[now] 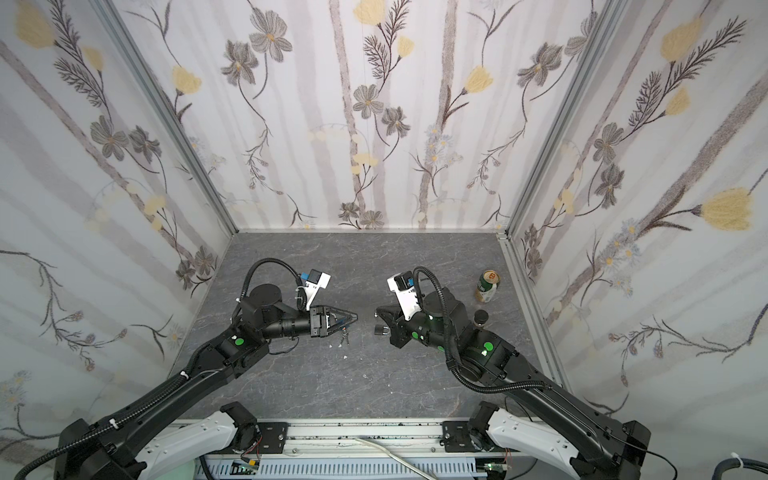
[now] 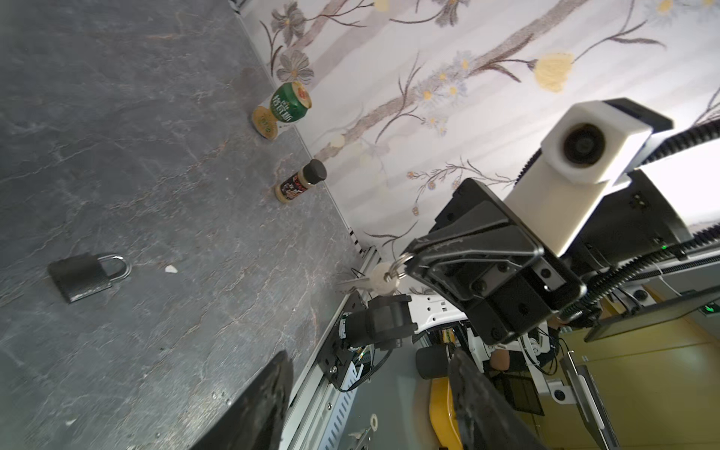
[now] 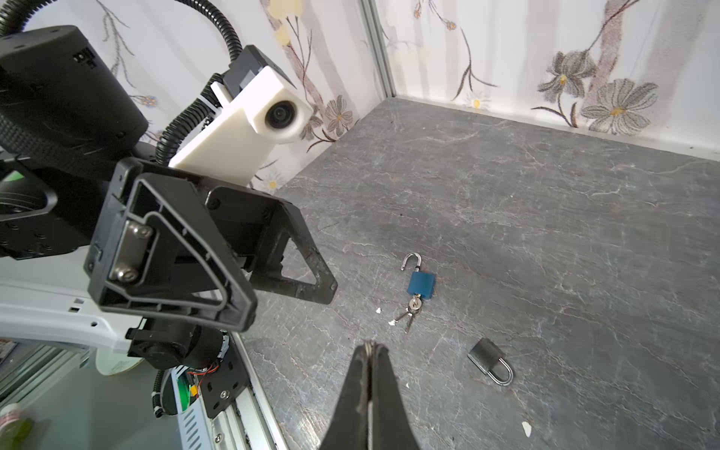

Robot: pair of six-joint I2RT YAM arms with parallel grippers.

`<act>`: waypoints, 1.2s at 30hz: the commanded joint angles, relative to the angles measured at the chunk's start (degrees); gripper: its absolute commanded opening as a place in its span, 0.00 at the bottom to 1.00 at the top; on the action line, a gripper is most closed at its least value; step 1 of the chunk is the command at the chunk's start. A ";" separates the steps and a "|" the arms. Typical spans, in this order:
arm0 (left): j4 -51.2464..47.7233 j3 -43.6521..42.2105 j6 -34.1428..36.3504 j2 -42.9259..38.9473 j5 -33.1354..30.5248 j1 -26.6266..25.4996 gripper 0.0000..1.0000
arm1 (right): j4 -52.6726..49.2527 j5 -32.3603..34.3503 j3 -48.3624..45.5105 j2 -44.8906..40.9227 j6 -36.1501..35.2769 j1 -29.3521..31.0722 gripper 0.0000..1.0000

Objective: Unlock with the key

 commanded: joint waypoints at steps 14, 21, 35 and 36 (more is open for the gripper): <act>7.88 4.39 1.16 4.81 3.58 -5.00 0.72 | 5.52 -12.15 0.33 0.57 1.34 -1.06 0.00; 7.94 4.45 0.49 5.25 3.94 -6.29 0.57 | 6.43 -12.10 0.02 0.79 1.73 -1.72 0.00; 3.17 4.16 2.77 4.24 1.74 -6.29 0.33 | 7.25 -12.19 -1.18 -0.20 2.50 -2.32 0.00; 2.94 4.13 2.85 4.24 1.58 -6.29 0.31 | 7.22 -12.10 -1.20 -0.22 2.58 -2.32 0.00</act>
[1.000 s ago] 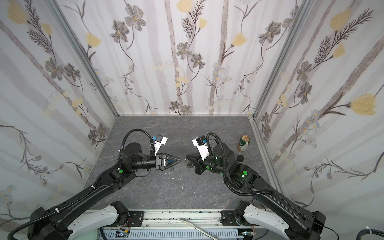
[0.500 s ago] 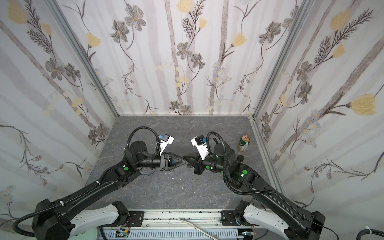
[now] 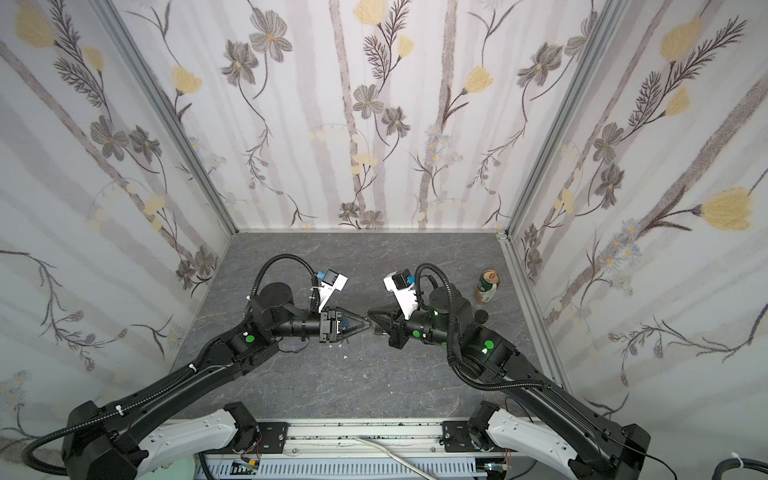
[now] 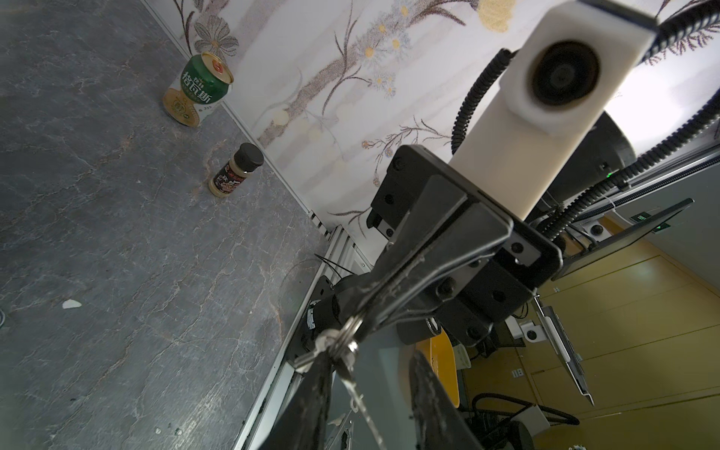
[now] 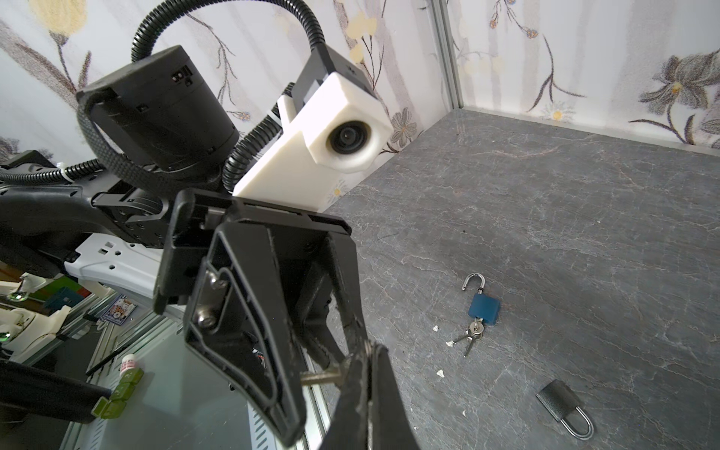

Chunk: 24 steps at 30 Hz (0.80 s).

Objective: Unlock with the key
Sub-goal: 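Grasp the key ring with the left gripper from the right gripper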

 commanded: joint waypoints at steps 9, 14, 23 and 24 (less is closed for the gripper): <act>-4.80 0.29 3.68 -1.19 -2.16 -0.04 0.15 | 1.74 0.13 -1.05 -0.85 0.84 -0.02 0.00; -7.21 0.23 4.78 -2.07 -3.25 -0.02 0.08 | 1.91 0.08 -1.45 -0.96 0.92 -0.02 0.00; -11.52 1.02 6.90 -3.14 -5.33 0.13 0.00 | 2.34 0.52 -2.28 -1.58 1.18 -1.55 0.00; -12.47 1.29 7.27 -3.22 -5.81 0.07 0.00 | 2.55 0.59 -2.52 -1.62 1.34 -1.78 0.00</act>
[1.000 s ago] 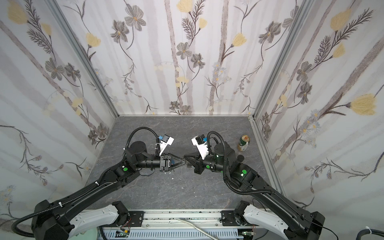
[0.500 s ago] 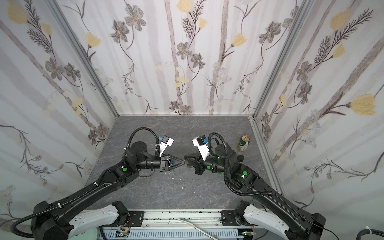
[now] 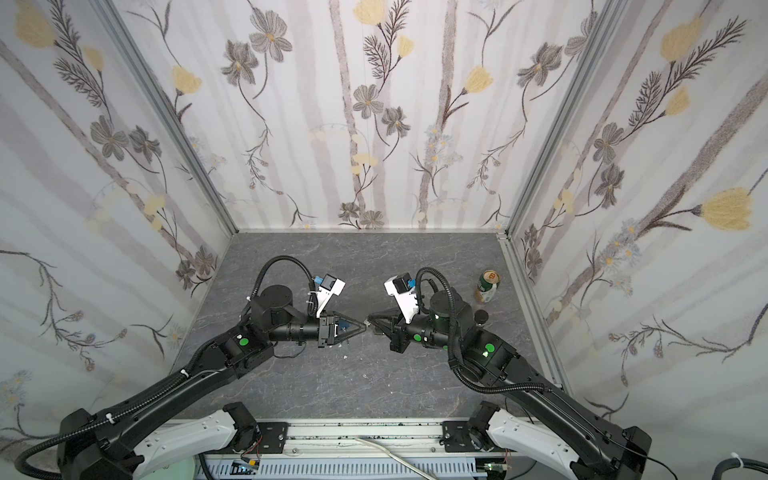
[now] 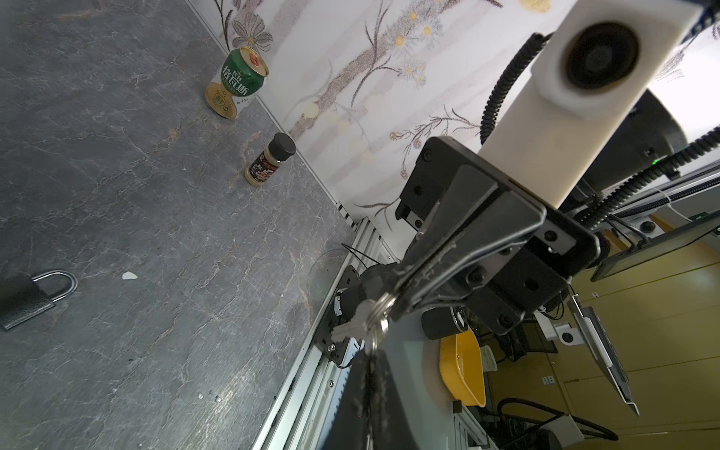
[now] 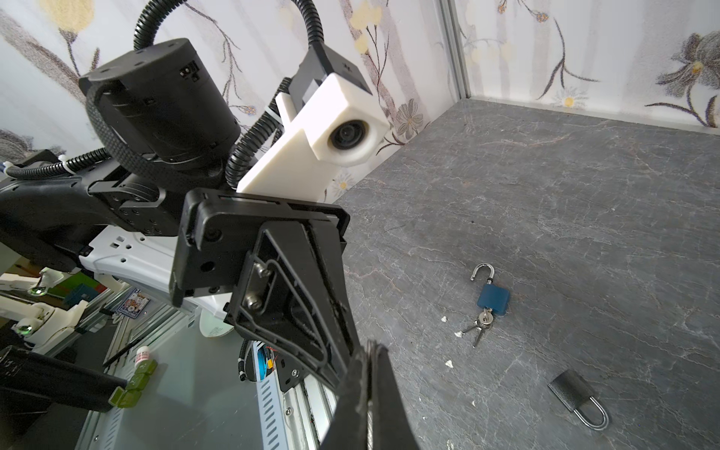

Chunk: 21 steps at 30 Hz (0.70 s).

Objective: Unlock with the key
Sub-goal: 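Grasp the key ring with the left gripper from the right gripper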

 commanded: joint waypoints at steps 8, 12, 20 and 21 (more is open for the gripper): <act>-17.93 7.40 8.07 2.99 -4.71 0.11 0.00 | 6.92 4.41 -5.80 -1.91 3.68 -2.13 0.23; -25.32 11.21 11.47 5.51 -6.49 0.13 0.00 | 10.50 7.73 -10.86 -4.39 6.90 -3.29 0.29; -30.28 14.84 14.31 8.40 -6.53 0.15 0.00 | 17.17 6.45 -16.56 -6.99 10.67 -3.96 0.34; -30.16 14.84 14.43 8.49 -5.97 0.22 0.00 | 18.67 5.42 -17.31 -7.12 11.14 -3.98 0.34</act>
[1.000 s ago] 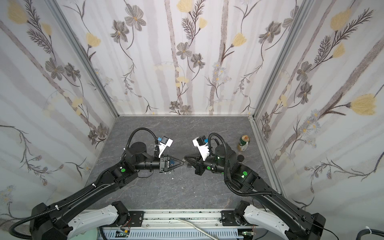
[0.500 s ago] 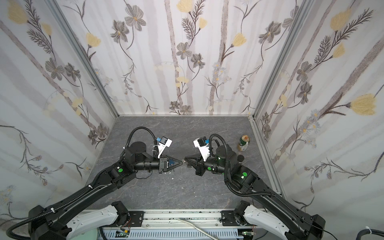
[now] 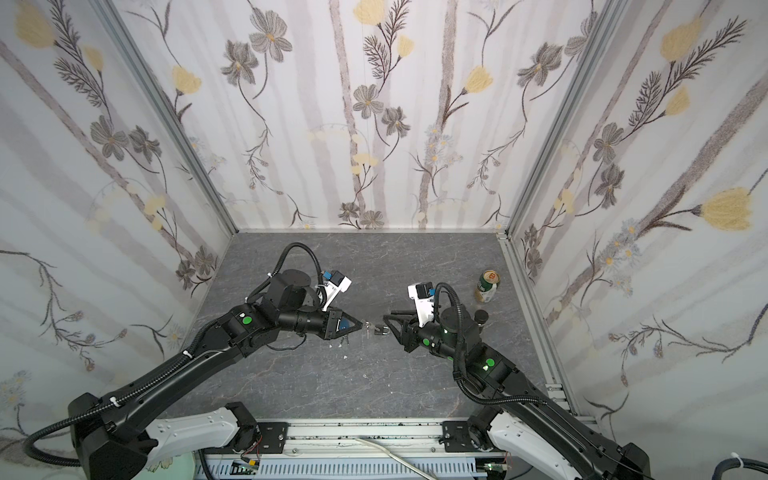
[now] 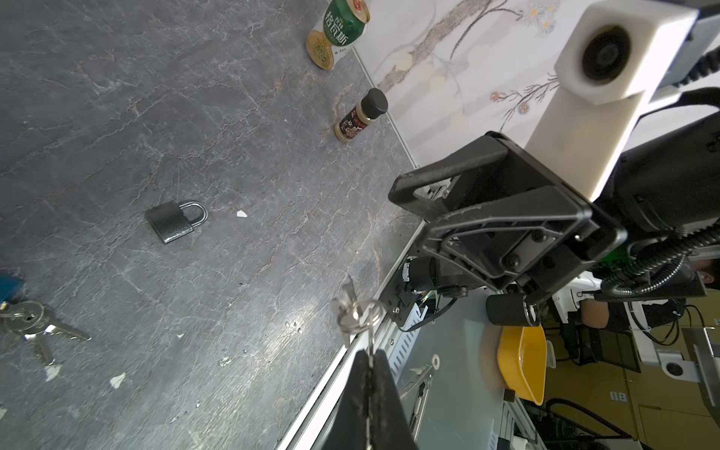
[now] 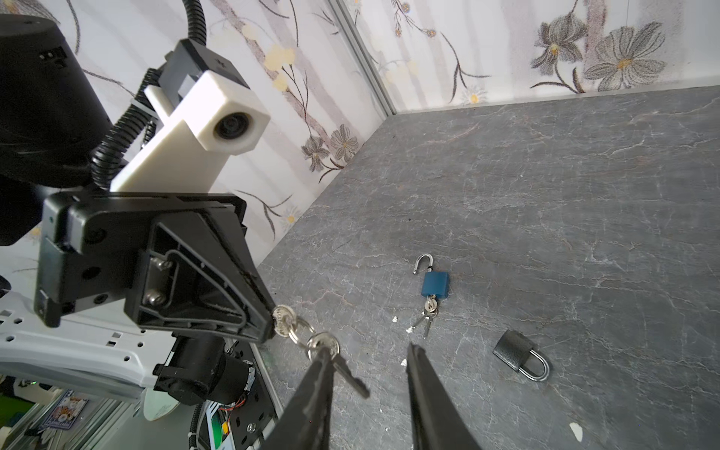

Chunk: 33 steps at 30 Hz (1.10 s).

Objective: Unlock with the key

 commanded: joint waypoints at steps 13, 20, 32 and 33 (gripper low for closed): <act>6.51 -1.34 -0.85 -1.33 7.67 -0.03 0.00 | 23.32 -12.92 -8.10 -0.48 7.38 0.02 0.45; 9.93 -2.48 -2.51 -1.71 9.37 -0.07 0.00 | 28.71 -18.45 -8.66 0.39 9.11 0.02 0.45; 14.22 -3.85 -4.50 -2.52 11.50 -0.04 0.00 | 30.97 -21.16 -7.93 2.86 10.21 0.21 0.48; 14.44 -3.91 -4.56 -2.51 11.69 -0.06 0.00 | 30.94 -20.77 -7.86 2.78 10.25 0.28 0.48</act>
